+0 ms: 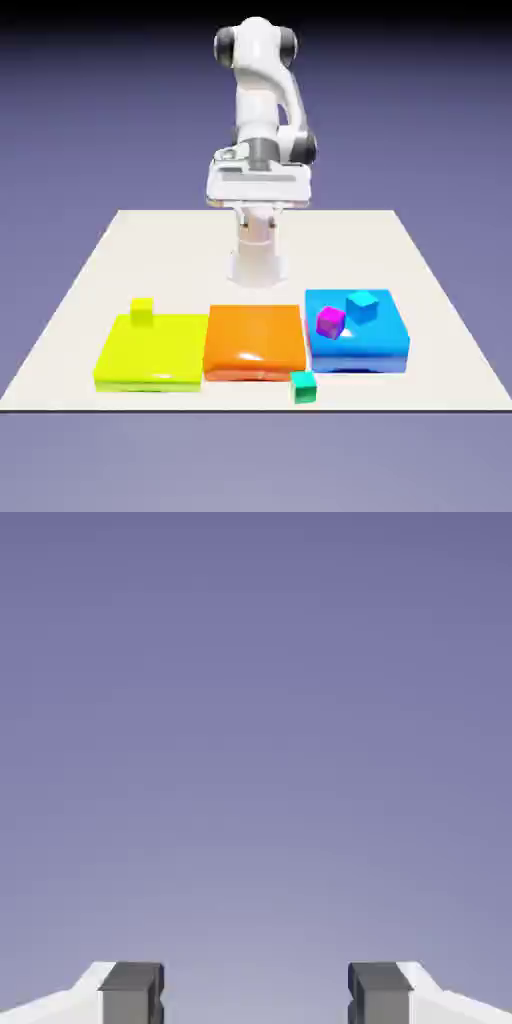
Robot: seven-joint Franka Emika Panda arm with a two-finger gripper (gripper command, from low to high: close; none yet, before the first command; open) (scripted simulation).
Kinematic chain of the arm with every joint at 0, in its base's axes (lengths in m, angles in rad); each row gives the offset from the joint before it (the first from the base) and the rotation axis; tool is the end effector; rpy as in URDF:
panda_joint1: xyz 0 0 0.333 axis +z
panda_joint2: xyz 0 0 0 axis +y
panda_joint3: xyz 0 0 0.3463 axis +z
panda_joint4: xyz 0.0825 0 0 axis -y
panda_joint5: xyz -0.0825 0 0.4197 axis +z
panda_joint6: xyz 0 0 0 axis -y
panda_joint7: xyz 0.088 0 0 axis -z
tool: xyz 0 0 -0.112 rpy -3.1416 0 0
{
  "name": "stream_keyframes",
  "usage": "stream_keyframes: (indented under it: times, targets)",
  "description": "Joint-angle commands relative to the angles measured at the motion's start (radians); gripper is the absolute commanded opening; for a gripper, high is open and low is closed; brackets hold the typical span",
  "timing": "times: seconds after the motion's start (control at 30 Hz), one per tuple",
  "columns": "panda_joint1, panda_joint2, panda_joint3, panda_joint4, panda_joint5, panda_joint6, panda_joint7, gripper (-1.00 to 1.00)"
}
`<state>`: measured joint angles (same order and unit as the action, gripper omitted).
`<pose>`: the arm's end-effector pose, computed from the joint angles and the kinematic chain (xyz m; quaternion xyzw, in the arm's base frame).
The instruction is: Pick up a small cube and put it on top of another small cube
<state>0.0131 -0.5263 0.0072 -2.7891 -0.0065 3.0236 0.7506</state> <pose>0.4140 0.0089 0.4491 -0.8684 0.3287 -0.3453 0.1364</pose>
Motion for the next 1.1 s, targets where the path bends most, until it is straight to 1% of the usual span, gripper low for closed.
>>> stream_keyframes:
  times: [0.0, 0.77, 0.8, 1.0, 1.03, 1.07]
  targets:
    - [0.001, 0.036, 0.006, 0.017, -0.005, -0.011, 0.008, 0.00]
    - [0.021, 0.852, 0.141, 0.407, -0.127, -0.262, 0.187, 0.00]
    - [0.021, 0.852, 0.141, 0.407, -0.127, -0.262, 0.187, 0.00]
    - [0.074, 1.046, 0.077, 0.461, -0.175, -0.122, 0.225, 0.00]
    - [0.074, 1.046, 0.077, 0.461, -0.175, -0.122, 0.225, -1.00]
    - [0.074, 1.046, 0.077, 0.461, -0.175, -0.122, 0.225, -1.00]
